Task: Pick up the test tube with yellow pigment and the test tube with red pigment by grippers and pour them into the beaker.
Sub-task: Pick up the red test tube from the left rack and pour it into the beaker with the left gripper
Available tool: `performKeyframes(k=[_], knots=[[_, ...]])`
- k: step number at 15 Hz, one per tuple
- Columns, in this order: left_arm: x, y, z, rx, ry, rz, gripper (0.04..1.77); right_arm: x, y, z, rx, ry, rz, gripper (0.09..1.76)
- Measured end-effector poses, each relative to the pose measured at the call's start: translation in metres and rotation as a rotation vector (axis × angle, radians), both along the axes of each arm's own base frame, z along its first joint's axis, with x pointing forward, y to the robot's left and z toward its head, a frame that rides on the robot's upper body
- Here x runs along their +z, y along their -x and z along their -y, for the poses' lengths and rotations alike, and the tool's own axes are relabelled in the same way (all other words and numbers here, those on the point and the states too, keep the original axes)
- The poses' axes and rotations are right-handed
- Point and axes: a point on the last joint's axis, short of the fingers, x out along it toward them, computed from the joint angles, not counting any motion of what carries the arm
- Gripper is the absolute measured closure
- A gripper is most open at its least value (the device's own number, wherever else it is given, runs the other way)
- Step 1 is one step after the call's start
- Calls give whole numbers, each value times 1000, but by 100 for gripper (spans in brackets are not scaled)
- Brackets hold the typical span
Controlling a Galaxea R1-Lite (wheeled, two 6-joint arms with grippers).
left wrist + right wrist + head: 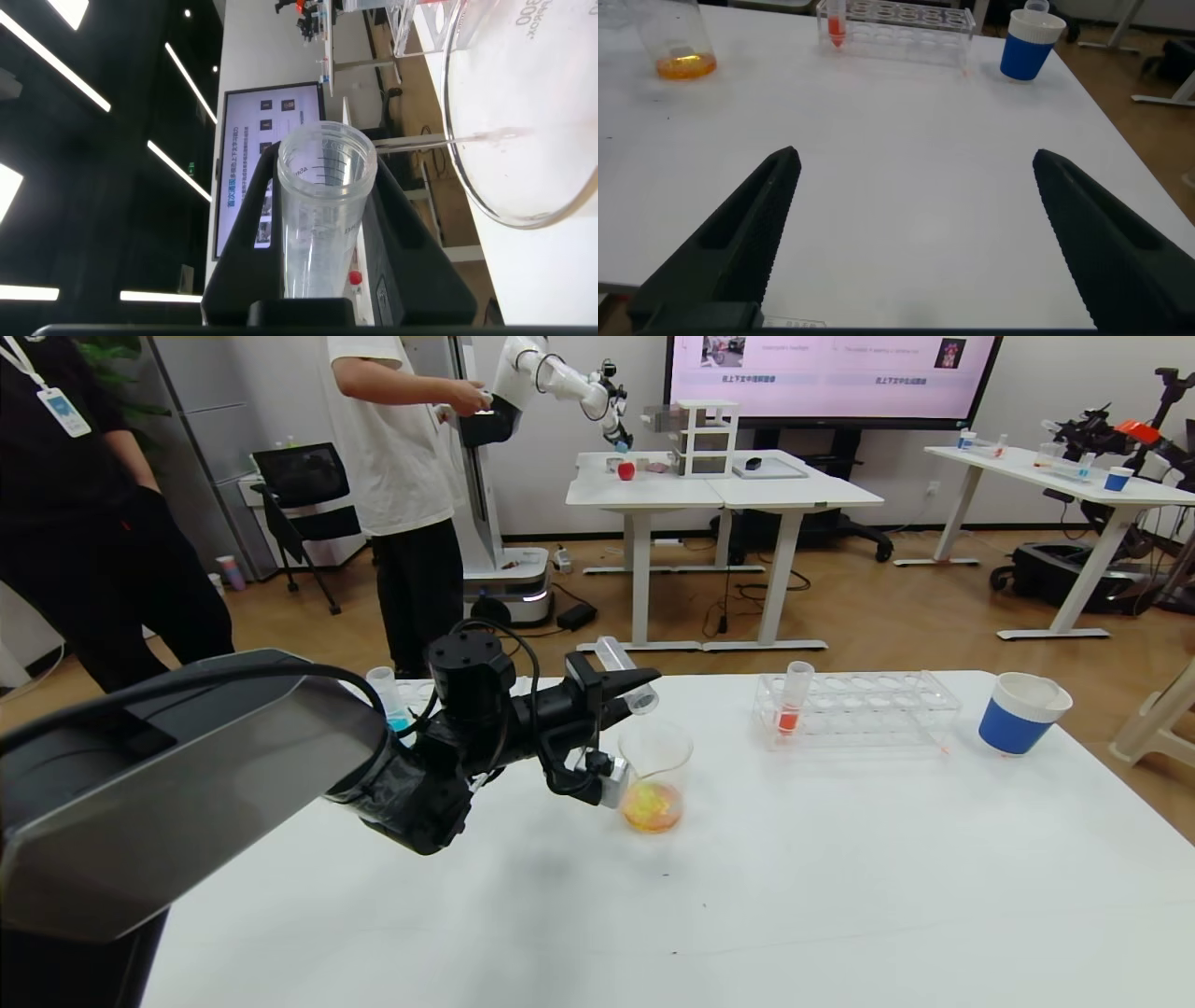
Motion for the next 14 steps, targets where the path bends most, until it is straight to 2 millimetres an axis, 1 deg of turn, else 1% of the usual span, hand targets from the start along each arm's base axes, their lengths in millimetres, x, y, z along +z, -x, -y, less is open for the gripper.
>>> performKeyframes(k=[2, 3, 5, 7, 10, 14], knots=[[5, -1, -1, 16, 66, -78, 131, 0, 0, 0, 0, 0, 0, 11], [9, -1, -1, 38, 125, -137, 131, 0, 0, 0, 0, 0, 0, 11], [21, 3, -4, 125, 302, -295, 131, 0, 0, 0, 0, 0, 0, 11], [31, 9, -9, 228, 531, -450, 131, 0, 0, 0, 0, 0, 0, 11], [43, 21, -13, 364, 933, -615, 131, 0, 0, 0, 0, 0, 0, 11], [50, 30, -16, 466, 1346, -744, 131, 0, 0, 0, 0, 0, 0, 11]])
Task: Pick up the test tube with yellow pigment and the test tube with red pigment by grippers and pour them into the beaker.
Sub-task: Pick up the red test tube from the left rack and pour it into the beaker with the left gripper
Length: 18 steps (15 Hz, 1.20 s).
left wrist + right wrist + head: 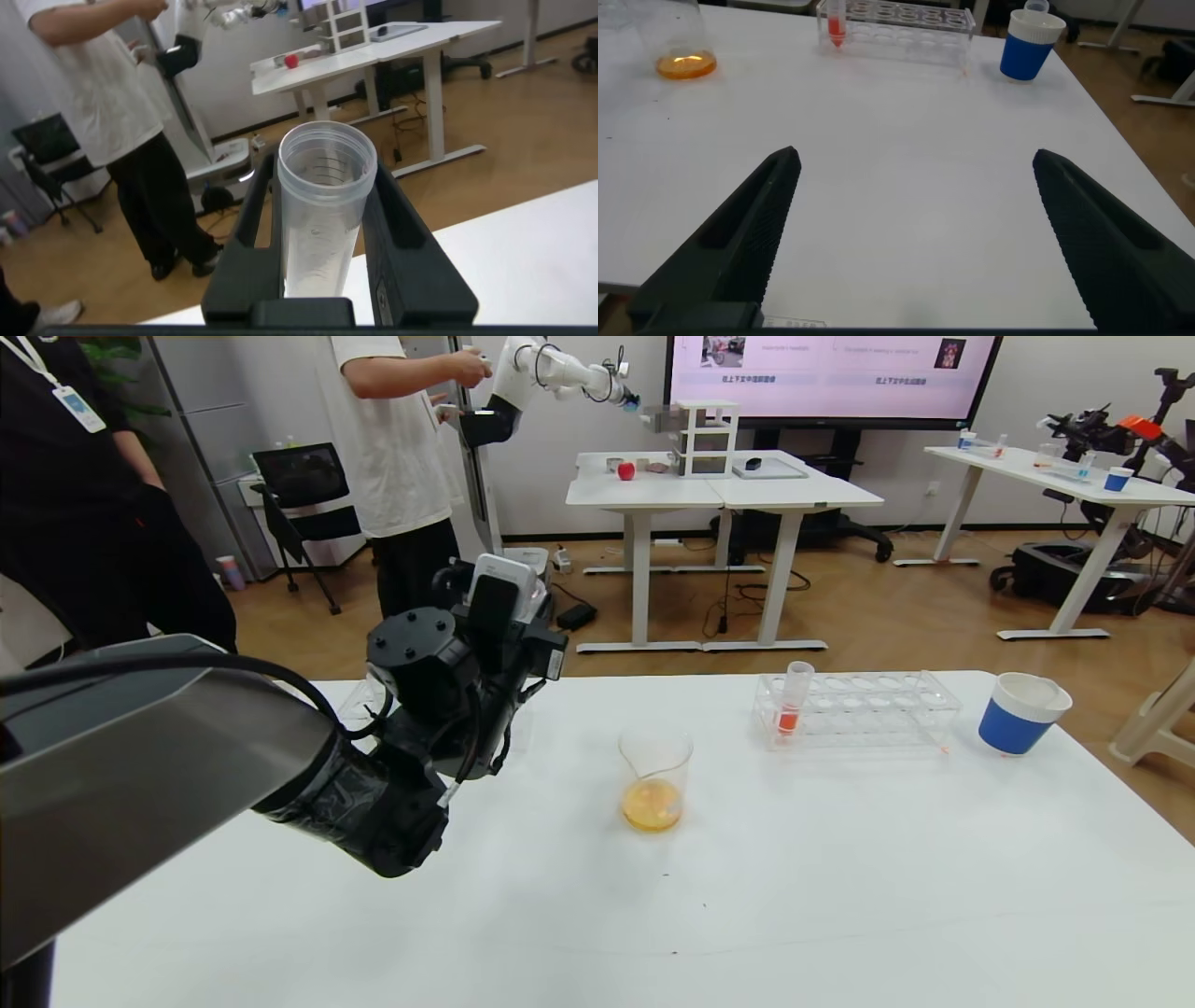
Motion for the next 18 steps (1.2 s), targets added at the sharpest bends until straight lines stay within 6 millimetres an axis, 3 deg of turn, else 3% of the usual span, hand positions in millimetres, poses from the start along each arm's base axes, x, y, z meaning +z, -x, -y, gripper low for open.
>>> performKeyframes(k=[4, 7, 9, 13, 18], knots=[[3, -5, -3, 146, 215, -110, 131, 0, 0, 0, 0, 0, 0, 11], [12, -6, -9, 154, 231, -102, 131, 0, 0, 0, 0, 0, 0, 11], [15, -8, -25, 177, 214, -131, 131, 0, 0, 0, 0, 0, 0, 11], [26, -18, -99, 290, 211, -136, 131, 0, 0, 0, 0, 0, 0, 11], [30, -12, -202, 404, 237, -124, 131, 0, 0, 0, 0, 0, 0, 11]])
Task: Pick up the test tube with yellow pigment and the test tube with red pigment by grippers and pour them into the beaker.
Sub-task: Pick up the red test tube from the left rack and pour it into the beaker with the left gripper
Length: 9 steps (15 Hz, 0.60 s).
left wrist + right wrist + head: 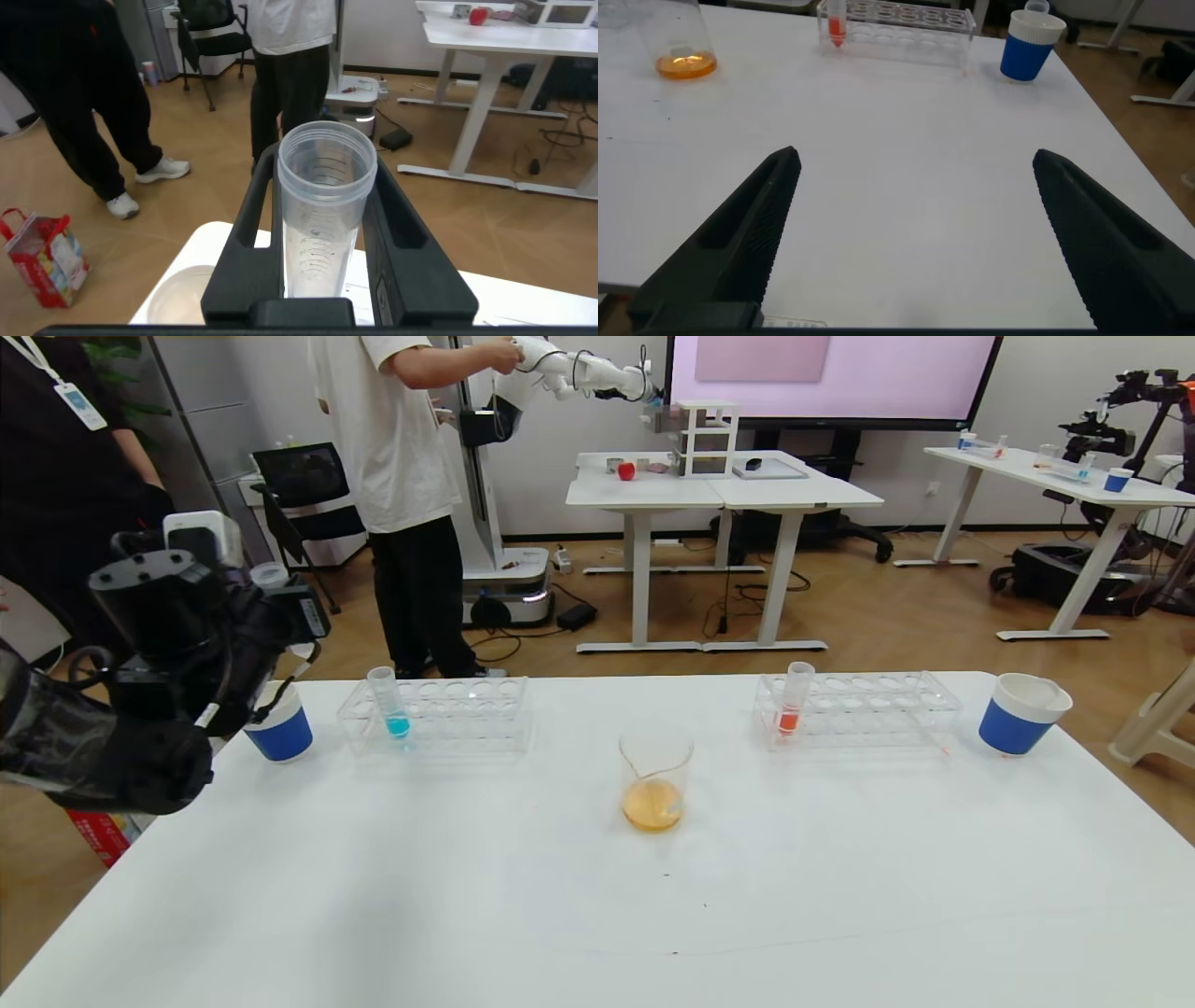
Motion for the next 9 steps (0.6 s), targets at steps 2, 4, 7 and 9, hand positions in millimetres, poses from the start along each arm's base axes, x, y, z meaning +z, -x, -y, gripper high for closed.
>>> performKeyframes(k=[2, 4, 7, 9], knots=[[-1, 0, -27, 35, 2, 2, 131, 0, 0, 0, 0, 0, 0, 11], [-4, -6, -44, 63, 0, 3, 131, 0, 0, 0, 0, 0, 0, 11], [-18, -22, -58, 93, 0, -5, 131, 0, 0, 0, 0, 0, 0, 11], [-34, -32, -62, 101, 0, -9, 131, 0, 0, 0, 0, 0, 0, 11]])
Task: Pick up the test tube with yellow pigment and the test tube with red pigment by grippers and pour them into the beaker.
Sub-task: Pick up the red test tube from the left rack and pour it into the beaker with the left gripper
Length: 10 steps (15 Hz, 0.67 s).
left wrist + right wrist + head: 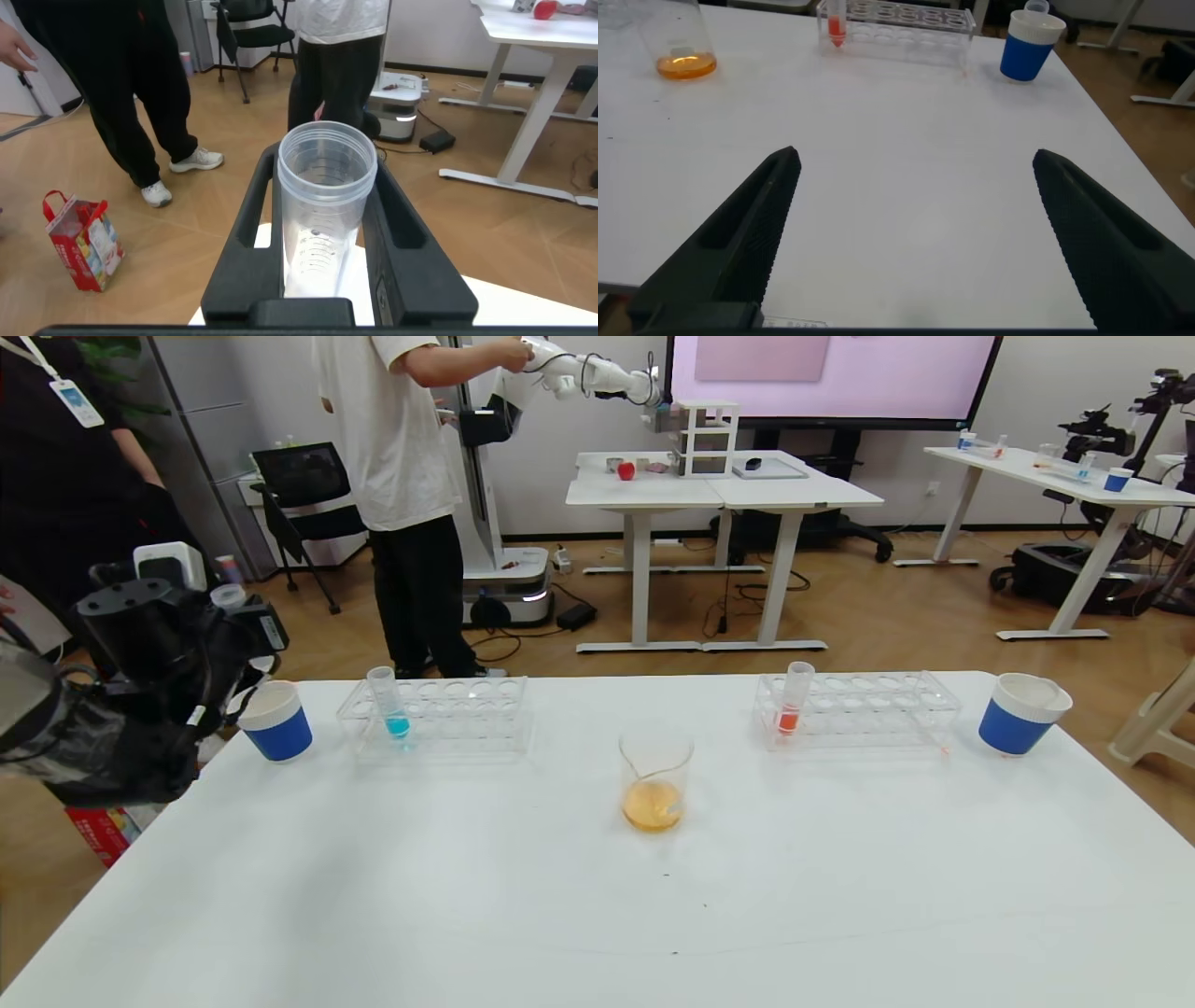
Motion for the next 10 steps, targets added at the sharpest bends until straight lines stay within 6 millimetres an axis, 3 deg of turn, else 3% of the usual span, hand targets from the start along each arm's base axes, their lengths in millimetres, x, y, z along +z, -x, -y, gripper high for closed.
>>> performKeyframes(k=[6, 10], knots=[[-52, -17, -17, 33, 7, -39, 131, 0, 0, 0, 0, 0, 0, 11], [-66, -20, -20, 39, 14, -71, 131, 0, 0, 0, 0, 0, 0, 11]])
